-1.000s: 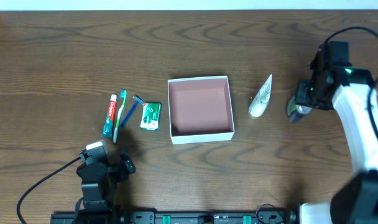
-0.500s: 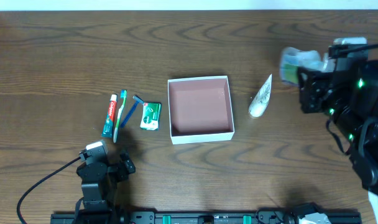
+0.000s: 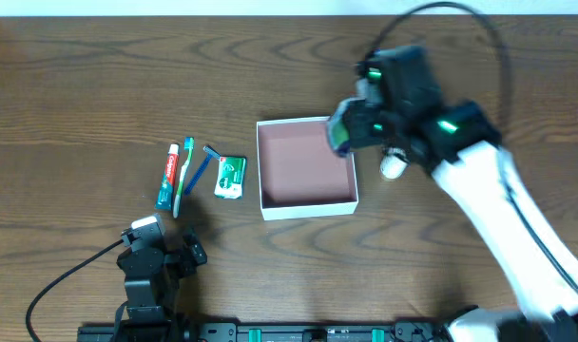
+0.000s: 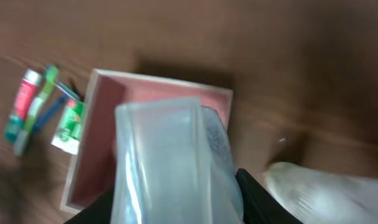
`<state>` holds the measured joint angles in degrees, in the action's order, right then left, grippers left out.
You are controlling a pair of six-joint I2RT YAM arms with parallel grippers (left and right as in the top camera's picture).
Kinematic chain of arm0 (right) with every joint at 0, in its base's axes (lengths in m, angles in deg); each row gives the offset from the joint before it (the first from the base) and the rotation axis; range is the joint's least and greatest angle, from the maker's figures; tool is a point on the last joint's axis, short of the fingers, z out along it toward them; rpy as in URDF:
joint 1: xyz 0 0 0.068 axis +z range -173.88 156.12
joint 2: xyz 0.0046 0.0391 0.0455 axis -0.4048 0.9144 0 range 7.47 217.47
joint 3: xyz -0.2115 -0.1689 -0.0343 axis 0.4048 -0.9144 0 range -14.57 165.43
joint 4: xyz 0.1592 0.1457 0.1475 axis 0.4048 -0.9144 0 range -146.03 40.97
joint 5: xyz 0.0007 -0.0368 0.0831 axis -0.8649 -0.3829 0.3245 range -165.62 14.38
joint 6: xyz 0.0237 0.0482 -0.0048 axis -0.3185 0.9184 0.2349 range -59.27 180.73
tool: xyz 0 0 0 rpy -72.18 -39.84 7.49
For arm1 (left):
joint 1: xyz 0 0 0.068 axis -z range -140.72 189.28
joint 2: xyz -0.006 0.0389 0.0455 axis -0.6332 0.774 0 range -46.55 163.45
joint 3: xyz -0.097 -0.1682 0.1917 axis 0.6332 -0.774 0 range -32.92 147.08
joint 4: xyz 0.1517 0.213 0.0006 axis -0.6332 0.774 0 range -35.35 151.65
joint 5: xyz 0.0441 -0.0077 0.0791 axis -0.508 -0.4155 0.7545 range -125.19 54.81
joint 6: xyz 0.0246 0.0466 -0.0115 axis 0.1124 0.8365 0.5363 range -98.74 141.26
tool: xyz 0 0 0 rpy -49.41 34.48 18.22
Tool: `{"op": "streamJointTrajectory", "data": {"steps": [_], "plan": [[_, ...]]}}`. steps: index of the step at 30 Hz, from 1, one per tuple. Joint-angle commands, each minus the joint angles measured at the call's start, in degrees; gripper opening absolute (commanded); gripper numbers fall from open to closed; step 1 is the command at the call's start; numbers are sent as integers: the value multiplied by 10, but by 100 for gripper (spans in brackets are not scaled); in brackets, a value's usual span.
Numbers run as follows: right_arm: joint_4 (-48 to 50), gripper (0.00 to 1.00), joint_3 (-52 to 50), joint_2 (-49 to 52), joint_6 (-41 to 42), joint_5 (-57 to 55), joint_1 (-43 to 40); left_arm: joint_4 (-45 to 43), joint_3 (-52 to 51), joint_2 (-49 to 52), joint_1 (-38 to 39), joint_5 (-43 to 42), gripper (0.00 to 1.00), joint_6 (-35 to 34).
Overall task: Pack container
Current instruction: 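Carry the bottle left and lower it into the box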
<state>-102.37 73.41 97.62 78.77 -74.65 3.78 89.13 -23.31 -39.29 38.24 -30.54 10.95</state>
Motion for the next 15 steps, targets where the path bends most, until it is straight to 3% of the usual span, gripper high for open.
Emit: {"op": "streamJointTrajectory", "data": {"steps": [1, 8, 15], "plan": [[11, 36, 8, 44, 28, 8, 9, -1, -7, -4, -2, 0, 98, -1], [28, 38, 8, 124, 32, -8, 9, -1, -7, -4, -2, 0, 98, -1], [47, 53, 8, 150, 31, -21, 9, -1, -7, -4, -2, 0, 98, -1]]}}
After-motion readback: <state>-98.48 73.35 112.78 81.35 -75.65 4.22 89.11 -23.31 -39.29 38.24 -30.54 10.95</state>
